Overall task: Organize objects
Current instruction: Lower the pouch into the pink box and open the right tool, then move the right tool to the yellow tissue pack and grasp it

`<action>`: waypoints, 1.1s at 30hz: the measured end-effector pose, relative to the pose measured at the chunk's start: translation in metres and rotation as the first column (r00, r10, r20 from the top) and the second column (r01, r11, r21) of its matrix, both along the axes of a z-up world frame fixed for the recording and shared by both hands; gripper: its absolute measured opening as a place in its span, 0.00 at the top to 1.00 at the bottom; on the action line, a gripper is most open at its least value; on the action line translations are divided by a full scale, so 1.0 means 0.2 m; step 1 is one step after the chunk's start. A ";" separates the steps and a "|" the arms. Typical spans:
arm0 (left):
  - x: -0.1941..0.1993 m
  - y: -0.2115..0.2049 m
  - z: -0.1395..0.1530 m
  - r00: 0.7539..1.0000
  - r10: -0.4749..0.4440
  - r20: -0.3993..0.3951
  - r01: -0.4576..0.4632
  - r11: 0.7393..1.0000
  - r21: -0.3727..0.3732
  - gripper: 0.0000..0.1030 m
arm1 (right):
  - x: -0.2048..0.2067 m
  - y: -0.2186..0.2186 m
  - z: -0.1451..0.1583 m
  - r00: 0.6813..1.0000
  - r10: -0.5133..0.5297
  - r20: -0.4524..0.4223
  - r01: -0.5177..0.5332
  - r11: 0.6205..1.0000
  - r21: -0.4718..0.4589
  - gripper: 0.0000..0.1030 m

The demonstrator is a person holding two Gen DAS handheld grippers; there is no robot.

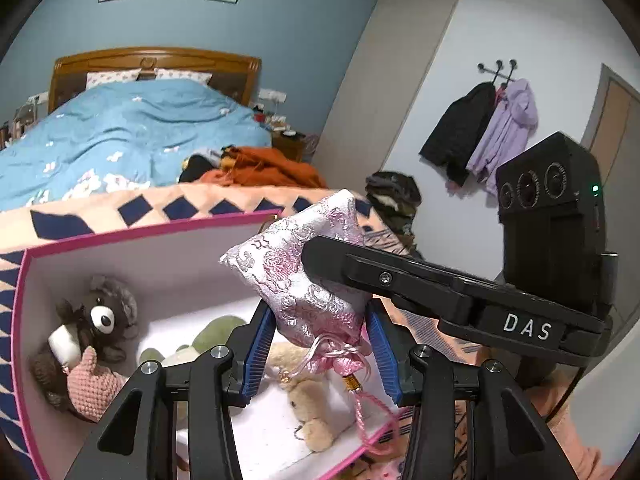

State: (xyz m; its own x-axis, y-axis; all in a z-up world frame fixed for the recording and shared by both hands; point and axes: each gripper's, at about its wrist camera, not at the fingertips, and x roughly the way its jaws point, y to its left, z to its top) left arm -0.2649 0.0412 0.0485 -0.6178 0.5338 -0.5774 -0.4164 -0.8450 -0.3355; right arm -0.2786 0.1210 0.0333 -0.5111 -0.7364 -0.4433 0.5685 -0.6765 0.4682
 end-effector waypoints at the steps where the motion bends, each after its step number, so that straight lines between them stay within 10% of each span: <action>1: -0.01 0.01 -0.01 1.000 0.009 0.006 -0.009 1.000 -0.016 0.54 | -0.01 0.00 -0.02 1.000 -0.009 0.005 0.009 1.000 0.017 0.77; 14: 0.06 -0.04 -0.09 0.996 0.085 -0.025 -0.088 0.990 -0.114 0.44 | 0.04 0.03 -0.14 0.994 -0.108 -0.025 0.110 0.979 0.170 0.76; 33: 0.61 -0.20 -0.09 0.981 0.098 -0.165 -0.113 0.990 -0.082 0.34 | 0.51 0.14 -0.14 0.995 -0.055 -0.084 0.063 0.994 0.088 0.53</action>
